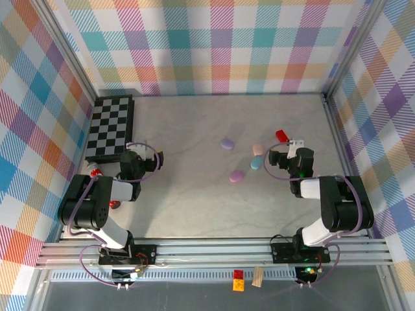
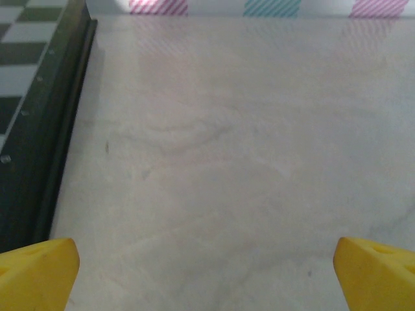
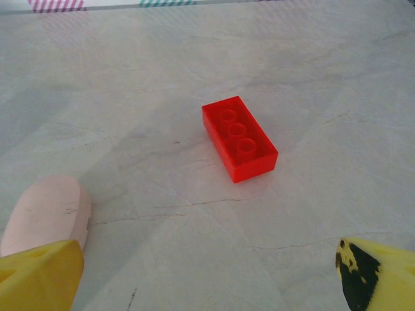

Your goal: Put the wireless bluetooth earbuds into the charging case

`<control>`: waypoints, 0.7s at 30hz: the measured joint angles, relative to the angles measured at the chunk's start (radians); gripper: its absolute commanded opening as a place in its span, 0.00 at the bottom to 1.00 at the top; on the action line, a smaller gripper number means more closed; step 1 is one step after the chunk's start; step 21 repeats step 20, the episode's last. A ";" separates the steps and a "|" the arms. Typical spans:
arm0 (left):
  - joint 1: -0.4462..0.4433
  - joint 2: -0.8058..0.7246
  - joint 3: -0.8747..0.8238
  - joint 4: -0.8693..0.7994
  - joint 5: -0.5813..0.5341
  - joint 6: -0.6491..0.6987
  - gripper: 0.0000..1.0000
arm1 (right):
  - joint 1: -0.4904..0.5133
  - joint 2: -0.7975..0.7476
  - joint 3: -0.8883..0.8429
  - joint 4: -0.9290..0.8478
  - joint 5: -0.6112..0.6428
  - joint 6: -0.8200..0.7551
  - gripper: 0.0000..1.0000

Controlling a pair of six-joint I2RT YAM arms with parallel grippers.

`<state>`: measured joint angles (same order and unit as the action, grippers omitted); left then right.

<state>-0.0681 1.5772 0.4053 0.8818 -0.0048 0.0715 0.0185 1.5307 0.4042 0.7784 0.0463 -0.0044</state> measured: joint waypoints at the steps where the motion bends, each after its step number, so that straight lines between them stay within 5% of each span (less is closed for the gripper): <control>1: 0.003 0.000 0.004 0.000 -0.001 -0.004 1.00 | 0.000 0.000 0.000 0.002 -0.004 0.000 0.99; 21: 0.005 0.000 0.005 -0.042 -0.008 -0.016 1.00 | 0.000 0.000 0.000 0.007 -0.014 0.004 0.99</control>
